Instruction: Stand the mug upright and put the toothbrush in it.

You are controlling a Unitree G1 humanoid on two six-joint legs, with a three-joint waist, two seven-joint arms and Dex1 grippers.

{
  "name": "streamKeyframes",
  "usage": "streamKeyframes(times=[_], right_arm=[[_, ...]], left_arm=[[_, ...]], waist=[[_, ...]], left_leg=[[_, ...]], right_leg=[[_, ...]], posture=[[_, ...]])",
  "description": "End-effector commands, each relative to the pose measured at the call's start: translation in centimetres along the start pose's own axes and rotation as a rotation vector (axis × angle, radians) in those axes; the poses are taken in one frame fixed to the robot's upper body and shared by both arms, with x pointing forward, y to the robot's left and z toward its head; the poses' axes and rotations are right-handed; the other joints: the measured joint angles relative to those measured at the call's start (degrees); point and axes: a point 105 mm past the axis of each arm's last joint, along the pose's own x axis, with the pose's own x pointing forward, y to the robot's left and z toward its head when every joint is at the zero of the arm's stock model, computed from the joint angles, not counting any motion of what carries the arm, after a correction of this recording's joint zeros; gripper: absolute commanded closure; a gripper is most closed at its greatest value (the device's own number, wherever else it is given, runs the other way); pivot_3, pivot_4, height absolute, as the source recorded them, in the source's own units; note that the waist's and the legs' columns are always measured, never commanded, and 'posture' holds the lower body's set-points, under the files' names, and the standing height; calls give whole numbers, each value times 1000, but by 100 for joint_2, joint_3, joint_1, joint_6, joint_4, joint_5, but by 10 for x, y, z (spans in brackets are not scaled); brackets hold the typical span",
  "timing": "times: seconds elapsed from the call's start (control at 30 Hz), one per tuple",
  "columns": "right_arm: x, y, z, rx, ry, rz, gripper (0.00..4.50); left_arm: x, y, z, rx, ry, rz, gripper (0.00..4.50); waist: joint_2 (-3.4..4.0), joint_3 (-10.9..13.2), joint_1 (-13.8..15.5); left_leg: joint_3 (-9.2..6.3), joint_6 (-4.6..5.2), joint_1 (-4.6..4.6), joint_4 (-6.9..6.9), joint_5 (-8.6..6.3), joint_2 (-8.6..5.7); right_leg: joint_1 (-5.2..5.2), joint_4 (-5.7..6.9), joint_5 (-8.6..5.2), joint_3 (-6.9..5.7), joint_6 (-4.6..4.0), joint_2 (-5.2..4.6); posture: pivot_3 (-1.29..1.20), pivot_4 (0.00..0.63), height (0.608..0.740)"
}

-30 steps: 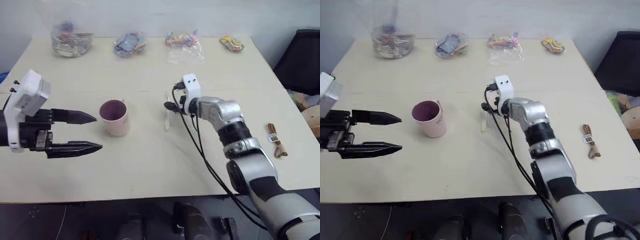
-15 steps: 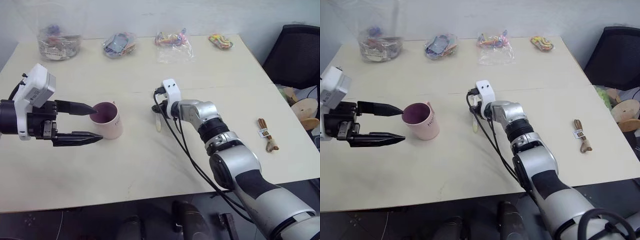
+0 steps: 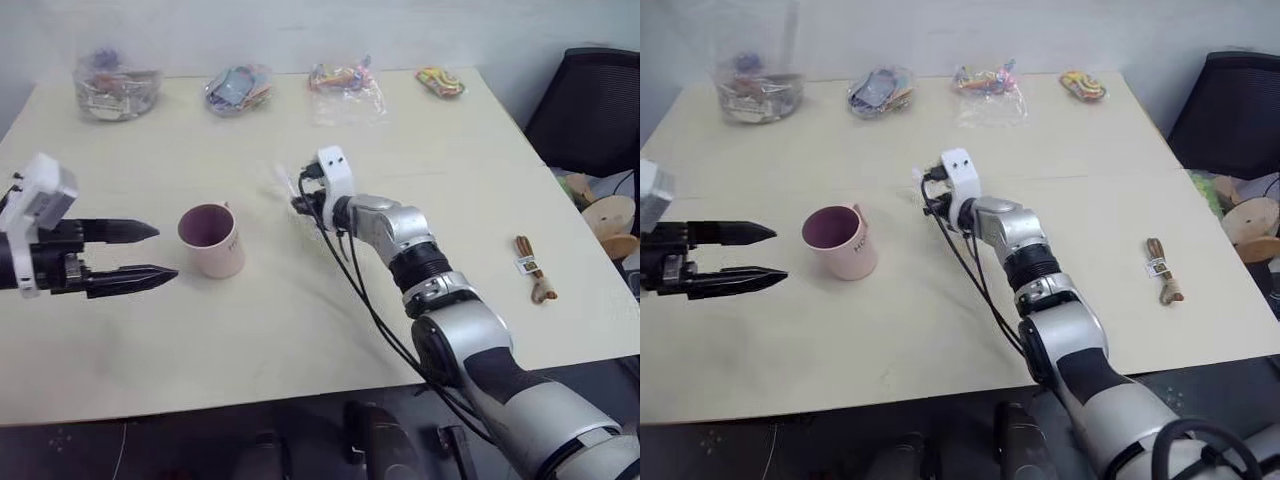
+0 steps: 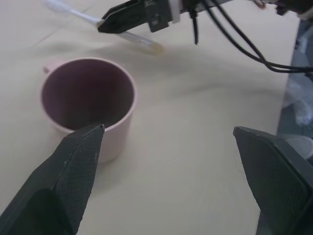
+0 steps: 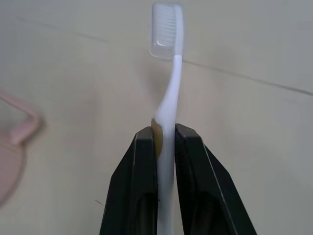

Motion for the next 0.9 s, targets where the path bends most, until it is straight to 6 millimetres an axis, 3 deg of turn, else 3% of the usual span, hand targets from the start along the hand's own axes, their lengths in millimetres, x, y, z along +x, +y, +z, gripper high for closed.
streamKeyframes(times=[0.03, 0.17, 0.53, 0.63, 0.7, 0.9], right_arm=[[7, 62, 50, 24, -186, 179, 4315], [11, 101, 65, 46, -277, 259, 4315], [14, 137, 70, 189, -328, 380, 4315], [16, 147, 62, 159, -299, 406, 4315], [17, 142, 52, 81, -269, 384, 4315], [-1, 74, 48, -57, -208, 227, 4315]], left_arm=[[-14, 3, 9, 20, -57, 88, 0], [-17, 1, 6, 17, -63, 121, 0], [-22, -8, 5, 13, -84, 176, 0], [-23, -7, 7, 15, -96, 199, 0], [-22, -6, 9, 21, -108, 203, 0], [-5, -3, 10, 45, -101, 174, 0]], waist=[[0, 0, -41], [0, 0, -26], [-8, -4, -30], [-8, -4, -52], [-8, -4, -60], [-11, -6, -8]], left_leg=[[0, -4, 0, -2, 1, 2], [-1, -10, 0, -3, 0, 1], [-9, -10, 1, 1, 0, -3], [-8, -10, 2, 0, 1, -3], [-7, -11, 2, -2, 1, -1], [-10, -11, 1, -1, 1, 1]], right_leg=[[-7, 12, -4, 0, -7, 1], [-14, 30, -10, 0, -18, 0], [-7, 31, -10, 6, -19, -4], [-8, 31, -10, 6, -19, -2], [-10, 31, -11, 7, -20, -1], [-11, 35, -11, 18, -21, -8]], posture=[[0, 150, 740], [0, 150, 740], [0, 150, 740], [0, 150, 740], [0, 150, 740], [0, 150, 740]])
